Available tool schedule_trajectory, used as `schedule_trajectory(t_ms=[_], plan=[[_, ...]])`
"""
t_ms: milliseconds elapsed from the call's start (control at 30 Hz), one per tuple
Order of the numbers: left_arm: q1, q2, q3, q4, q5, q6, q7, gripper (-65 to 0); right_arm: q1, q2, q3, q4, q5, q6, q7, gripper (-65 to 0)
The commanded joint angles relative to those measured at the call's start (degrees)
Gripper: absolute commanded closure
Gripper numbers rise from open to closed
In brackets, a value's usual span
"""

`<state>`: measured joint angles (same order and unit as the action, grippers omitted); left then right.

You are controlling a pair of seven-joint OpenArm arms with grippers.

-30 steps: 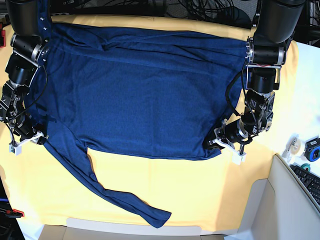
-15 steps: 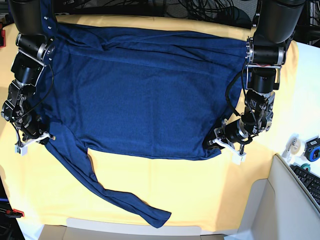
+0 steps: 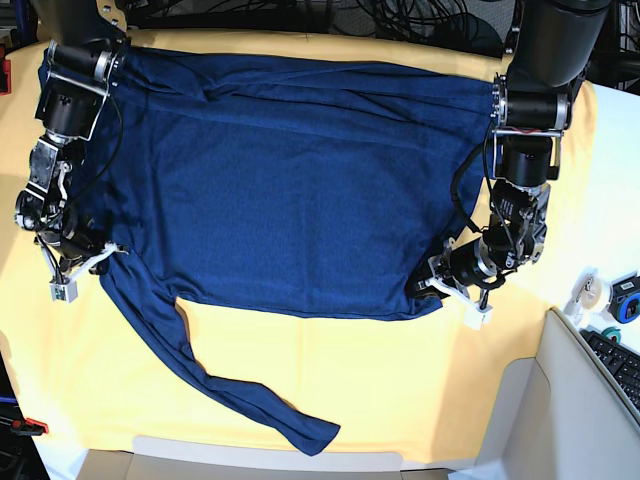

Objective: Fold the T-shirt properly
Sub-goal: 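Lift the side edges and fold them toward the collar with both grippers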

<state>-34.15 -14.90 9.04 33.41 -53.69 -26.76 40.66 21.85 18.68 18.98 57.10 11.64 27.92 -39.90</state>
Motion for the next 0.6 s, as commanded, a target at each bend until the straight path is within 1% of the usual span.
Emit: schedule_trajectory(t_ms=[0,67,167,333,433,500,567], plan=[[-1.8,-0.6,-0.2,0.9,-0.3,-0.2,0.0,0.0,0.8,0.9,0.2,2.3,0.4,0.3,1.3,0.0],[-1.8,-2.1,-0.2,2.8,-0.4,-0.2,0.1,0.0,-0.7,1.0,0.2,4.4,0.5,0.3,1.4,0.0],[-1.3,-2.8,-0.2,8.0,-0.4,-0.2,0.3,0.0,-3.1,1.1,0.3,7.6,0.5,0.3,1.4,0.0],[-0.9,-4.7,-0.3,12.3,-0.5,-0.2,4.7,0.0,-6.9,1.1,0.3,12.5,0.5,0.3,1.4,0.0],[0.8,-6.2,-0.4,16.2,-0.5,-0.3,5.4,0.0,-8.9,1.1,0.3,15.4,0.5,0.3,1.4,0.0],[2.5,-6.5,-0.4,18.9,-0.5,-0.3,5.5,0.0,-10.1,1.1,0.3,17.3,0.5,0.3,1.4,0.0],[4.5,-7.7,-0.4,22.2,-0.5,-0.3,6.9,0.0,-11.6,1.1,0.3,19.5,0.5,0.3,1.4,0.0]])
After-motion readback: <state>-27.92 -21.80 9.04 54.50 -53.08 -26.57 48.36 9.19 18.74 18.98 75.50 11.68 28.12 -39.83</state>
